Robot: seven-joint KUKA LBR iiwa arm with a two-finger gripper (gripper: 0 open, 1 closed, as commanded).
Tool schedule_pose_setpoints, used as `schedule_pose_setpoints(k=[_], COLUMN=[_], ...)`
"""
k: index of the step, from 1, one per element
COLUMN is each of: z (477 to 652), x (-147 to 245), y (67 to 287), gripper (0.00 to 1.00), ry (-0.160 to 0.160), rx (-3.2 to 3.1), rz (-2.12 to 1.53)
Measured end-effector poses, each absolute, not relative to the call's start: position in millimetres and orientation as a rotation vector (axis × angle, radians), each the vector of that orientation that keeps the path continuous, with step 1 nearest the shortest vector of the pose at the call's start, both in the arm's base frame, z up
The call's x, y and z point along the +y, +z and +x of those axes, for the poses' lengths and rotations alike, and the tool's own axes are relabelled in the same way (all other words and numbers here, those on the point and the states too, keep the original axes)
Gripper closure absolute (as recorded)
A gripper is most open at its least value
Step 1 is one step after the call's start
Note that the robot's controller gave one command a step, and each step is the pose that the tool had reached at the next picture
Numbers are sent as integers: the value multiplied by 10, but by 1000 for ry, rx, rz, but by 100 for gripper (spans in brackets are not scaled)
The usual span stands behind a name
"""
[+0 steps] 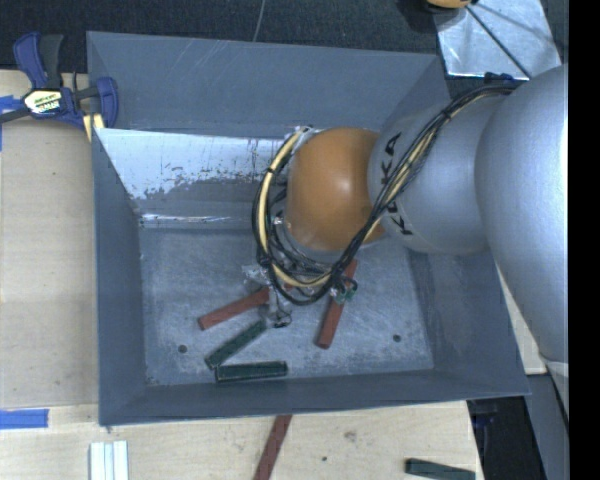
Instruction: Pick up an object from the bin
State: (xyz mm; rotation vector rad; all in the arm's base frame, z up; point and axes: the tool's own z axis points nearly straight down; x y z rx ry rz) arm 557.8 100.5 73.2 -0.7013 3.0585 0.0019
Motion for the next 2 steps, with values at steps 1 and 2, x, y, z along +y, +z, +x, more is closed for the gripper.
schedule_pose_setpoints(k=[1, 2], z=[5625, 5736], x=[854, 1292], y=[1104, 2222], gripper=[100, 100], ry=[1, 1], rx=[3058, 3008], rz=[-722, -895])
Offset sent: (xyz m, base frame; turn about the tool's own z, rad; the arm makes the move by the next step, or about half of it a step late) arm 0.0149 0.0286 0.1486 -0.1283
